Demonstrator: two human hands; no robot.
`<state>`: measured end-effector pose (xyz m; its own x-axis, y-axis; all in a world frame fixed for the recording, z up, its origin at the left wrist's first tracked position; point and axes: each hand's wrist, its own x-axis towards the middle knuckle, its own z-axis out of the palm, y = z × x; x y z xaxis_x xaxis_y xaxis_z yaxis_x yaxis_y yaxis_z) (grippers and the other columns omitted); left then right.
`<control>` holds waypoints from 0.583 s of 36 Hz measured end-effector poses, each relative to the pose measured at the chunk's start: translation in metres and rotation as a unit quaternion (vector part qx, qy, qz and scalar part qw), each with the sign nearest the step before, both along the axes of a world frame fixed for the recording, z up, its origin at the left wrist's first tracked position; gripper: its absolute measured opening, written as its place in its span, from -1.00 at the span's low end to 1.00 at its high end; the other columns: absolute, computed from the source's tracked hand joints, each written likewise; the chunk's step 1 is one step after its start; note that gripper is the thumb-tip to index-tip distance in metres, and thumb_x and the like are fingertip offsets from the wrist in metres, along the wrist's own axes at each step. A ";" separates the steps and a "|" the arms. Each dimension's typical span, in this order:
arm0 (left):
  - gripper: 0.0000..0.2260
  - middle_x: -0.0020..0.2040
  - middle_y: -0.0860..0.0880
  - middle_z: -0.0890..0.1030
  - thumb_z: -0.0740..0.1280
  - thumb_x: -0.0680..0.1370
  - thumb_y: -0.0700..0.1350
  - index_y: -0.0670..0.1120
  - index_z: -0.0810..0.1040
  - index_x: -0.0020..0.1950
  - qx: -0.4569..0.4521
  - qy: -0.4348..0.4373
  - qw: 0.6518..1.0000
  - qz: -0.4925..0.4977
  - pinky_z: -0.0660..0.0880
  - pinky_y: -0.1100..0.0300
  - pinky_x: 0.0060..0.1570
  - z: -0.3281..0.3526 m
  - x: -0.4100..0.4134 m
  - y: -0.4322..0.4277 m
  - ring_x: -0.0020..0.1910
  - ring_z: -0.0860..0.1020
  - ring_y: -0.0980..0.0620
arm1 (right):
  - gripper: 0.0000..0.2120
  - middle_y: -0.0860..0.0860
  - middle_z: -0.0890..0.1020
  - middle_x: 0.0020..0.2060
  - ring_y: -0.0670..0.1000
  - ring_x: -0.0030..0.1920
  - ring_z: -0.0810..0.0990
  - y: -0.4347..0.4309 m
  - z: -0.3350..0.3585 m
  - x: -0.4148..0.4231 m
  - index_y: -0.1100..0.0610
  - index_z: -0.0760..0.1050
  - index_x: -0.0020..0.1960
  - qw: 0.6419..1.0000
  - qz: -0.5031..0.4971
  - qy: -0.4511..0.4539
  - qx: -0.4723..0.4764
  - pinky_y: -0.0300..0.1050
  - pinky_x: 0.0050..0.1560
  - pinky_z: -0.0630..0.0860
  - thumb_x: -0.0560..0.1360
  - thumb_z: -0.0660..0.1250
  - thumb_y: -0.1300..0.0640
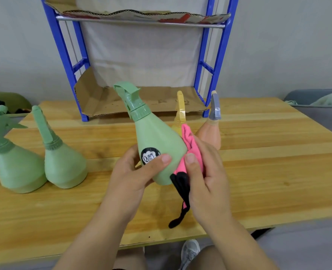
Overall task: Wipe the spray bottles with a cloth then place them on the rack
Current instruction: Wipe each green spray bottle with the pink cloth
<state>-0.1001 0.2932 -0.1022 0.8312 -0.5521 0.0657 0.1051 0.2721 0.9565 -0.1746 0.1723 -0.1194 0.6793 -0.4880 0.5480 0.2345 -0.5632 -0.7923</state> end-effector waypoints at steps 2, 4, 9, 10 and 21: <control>-0.37 0.03 -0.05 0.69 0.52 0.15 0.05 -0.06 0.55 0.19 0.019 -0.006 0.999 0.026 0.60 0.07 -0.10 -0.003 0.005 0.002 0.00 0.66 -0.06 | -0.57 -0.11 0.54 0.21 -0.18 0.27 0.45 -0.006 -0.001 0.002 -0.03 0.40 0.40 0.999 0.010 0.033 -0.008 -0.44 0.20 0.34 0.57 0.13 -0.09; -0.30 0.06 0.00 0.67 0.54 0.09 0.08 -0.01 0.53 0.21 0.053 -0.019 0.997 0.060 0.60 0.03 -0.05 -0.007 0.012 0.007 0.02 0.65 -0.03 | -0.58 -0.15 0.55 0.18 -0.23 0.24 0.45 -0.012 -0.002 0.002 -0.07 0.45 0.35 0.998 0.011 0.062 -0.005 -0.44 0.19 0.34 0.53 0.17 -0.13; -0.17 0.15 0.05 0.60 0.56 0.03 0.15 0.06 0.43 0.28 0.141 -0.062 0.983 0.100 0.60 0.05 -0.05 -0.014 0.032 0.019 0.06 0.63 0.02 | -0.68 -0.20 0.53 0.12 -0.35 0.14 0.43 -0.027 -0.002 0.001 -0.10 0.49 0.27 0.990 0.003 0.138 0.002 -0.57 0.08 0.29 0.53 0.30 -0.03; -0.15 0.16 0.06 0.59 0.56 0.03 0.15 0.07 0.43 0.29 0.158 -0.070 0.980 0.103 0.59 0.08 -0.07 -0.015 0.036 0.021 0.06 0.62 0.03 | -0.67 -0.20 0.52 0.12 -0.36 0.14 0.42 -0.031 -0.001 0.000 -0.10 0.49 0.28 0.988 0.000 0.154 -0.007 -0.58 0.07 0.28 0.52 0.30 -0.03; -0.34 0.12 0.15 0.57 0.63 0.19 -0.14 0.13 0.43 0.18 0.239 -0.076 0.964 0.087 0.50 0.10 0.14 -0.037 0.070 0.015 0.15 0.52 0.14 | -0.66 -0.20 0.49 0.13 -0.27 0.13 0.44 -0.057 0.000 0.004 -0.09 0.48 0.30 0.970 -0.029 0.232 -0.062 -0.50 0.01 0.32 0.53 0.30 -0.02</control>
<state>-0.0299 0.3078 -0.1390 0.9148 -0.4025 -0.0335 -0.0531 -0.2020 0.9780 -0.1701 0.1149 -0.1193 0.8403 -0.4827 0.2468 -0.1667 -0.6632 -0.7296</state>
